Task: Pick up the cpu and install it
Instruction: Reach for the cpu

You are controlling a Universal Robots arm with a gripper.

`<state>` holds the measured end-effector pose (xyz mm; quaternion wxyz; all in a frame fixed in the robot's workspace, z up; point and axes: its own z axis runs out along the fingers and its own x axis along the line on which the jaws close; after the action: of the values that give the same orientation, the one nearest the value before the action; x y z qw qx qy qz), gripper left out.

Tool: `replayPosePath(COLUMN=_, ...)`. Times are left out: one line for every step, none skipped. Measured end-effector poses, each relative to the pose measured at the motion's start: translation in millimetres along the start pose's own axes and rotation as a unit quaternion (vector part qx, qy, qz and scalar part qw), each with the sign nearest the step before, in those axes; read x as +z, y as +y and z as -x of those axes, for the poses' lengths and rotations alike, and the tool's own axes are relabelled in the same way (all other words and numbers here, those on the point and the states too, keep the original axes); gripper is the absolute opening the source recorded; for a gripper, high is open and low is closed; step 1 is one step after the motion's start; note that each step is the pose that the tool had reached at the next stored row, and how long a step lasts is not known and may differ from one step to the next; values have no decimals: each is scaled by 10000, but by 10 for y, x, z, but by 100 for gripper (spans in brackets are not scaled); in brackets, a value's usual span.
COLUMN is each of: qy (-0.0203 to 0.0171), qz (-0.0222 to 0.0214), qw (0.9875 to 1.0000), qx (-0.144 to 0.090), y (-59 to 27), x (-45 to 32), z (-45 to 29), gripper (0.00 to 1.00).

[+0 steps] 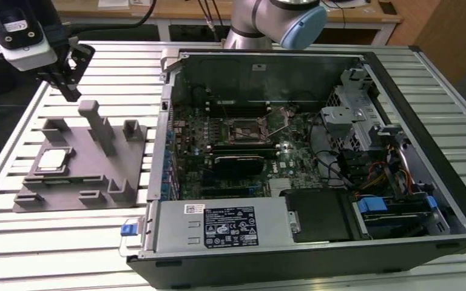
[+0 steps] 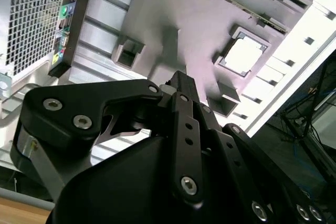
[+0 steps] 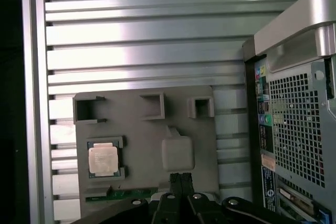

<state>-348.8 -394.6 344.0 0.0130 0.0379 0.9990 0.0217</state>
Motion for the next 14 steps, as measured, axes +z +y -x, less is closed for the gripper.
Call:
replayPosePath(qy=0, qz=0, qw=10000, qx=0, y=-2, x=8, z=-25, gripper=11)
replayPosePath(qy=0, qz=0, qw=10000, qx=0, y=-5, x=15, z=-50, gripper=11)
replayPosePath(qy=0, qz=0, qw=10000, qx=0, y=-7, x=23, z=-74, gripper=11)
replayPosePath(qy=0, qz=0, qw=10000, qx=0, y=-9, x=31, z=-97, gripper=11)
replayPosePath(qy=0, qz=0, qw=10000, qx=0, y=-11, x=39, z=-118, gripper=11)
replayPosePath(qy=0, qz=0, qw=10000, qx=0, y=-13, x=48, z=-140, gripper=11)
replayPosePath(qy=0, qz=0, qw=10000, qx=0, y=-14, x=56, z=-159, gripper=11)
replayPosePath(qy=0, qz=0, qw=10000, qx=0, y=-16, x=65, z=-176, gripper=11)
replayPosePath(qy=0, qz=0, qw=10000, qx=0, y=-18, x=73, z=-190, gripper=11)
replayPosePath(qy=-1, qz=1, qw=10000, qx=0, y=-19, x=83, z=-203, gripper=11)
replayPosePath(qy=0, qz=0, qw=10000, qx=0, y=-20, x=92, z=-216, gripper=11)
replayPosePath(qy=-1, qz=1, qw=10000, qx=0, y=-22, x=104, z=-228, gripper=11)
replayPosePath(qy=-1, qz=0, qw=10000, qx=0, y=-23, x=114, z=-239, gripper=11)
replayPosePath(qy=-1, qz=1, qw=10000, qx=0, y=-24, x=124, z=-251, gripper=11)
